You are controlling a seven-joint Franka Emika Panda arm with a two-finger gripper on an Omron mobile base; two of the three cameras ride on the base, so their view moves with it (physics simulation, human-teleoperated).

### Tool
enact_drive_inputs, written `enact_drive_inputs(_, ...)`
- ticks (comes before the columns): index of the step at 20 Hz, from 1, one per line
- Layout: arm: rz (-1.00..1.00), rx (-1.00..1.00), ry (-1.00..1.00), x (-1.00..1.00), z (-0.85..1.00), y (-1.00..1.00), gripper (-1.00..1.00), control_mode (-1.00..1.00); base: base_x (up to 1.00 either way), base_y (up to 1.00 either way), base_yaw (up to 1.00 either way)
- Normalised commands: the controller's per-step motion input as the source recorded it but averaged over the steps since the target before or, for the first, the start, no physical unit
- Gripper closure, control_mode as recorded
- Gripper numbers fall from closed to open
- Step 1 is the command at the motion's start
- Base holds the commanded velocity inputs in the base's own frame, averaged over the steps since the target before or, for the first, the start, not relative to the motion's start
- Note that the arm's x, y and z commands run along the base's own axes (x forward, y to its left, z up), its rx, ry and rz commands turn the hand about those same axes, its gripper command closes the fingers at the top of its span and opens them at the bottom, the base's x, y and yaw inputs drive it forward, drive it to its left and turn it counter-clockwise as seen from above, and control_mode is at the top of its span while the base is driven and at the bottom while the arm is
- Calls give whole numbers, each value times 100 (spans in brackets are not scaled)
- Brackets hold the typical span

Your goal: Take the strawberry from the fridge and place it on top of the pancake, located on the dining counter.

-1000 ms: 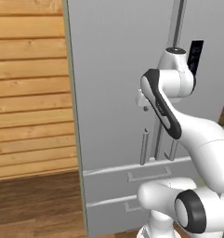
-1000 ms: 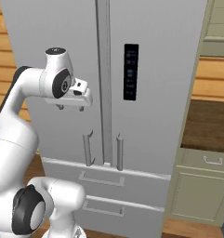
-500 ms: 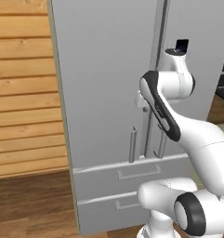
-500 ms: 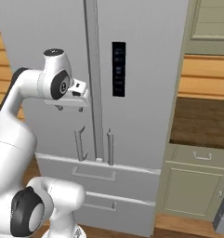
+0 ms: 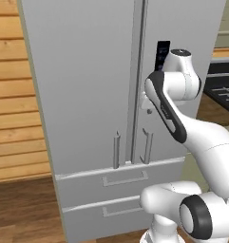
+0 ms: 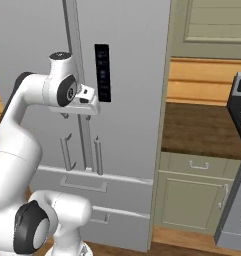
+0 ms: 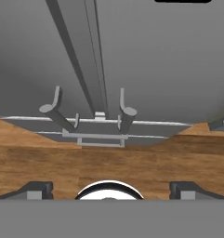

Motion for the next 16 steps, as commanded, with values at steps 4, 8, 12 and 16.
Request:
enact_drive_inputs(4, 0, 0, 0, 0, 0, 0, -100, 100, -78, 8, 0)
enact_drive_inputs(8, 0, 0, 0, 0, 0, 0, -100, 100, -76, 18, -2)
enact_drive_inputs(12, 0, 0, 0, 0, 0, 0, -100, 100, -61, 17, -5)
enact_drive_inputs(16, 0, 0, 1, -3, -6, 0, -100, -100, -16, 0, 0)
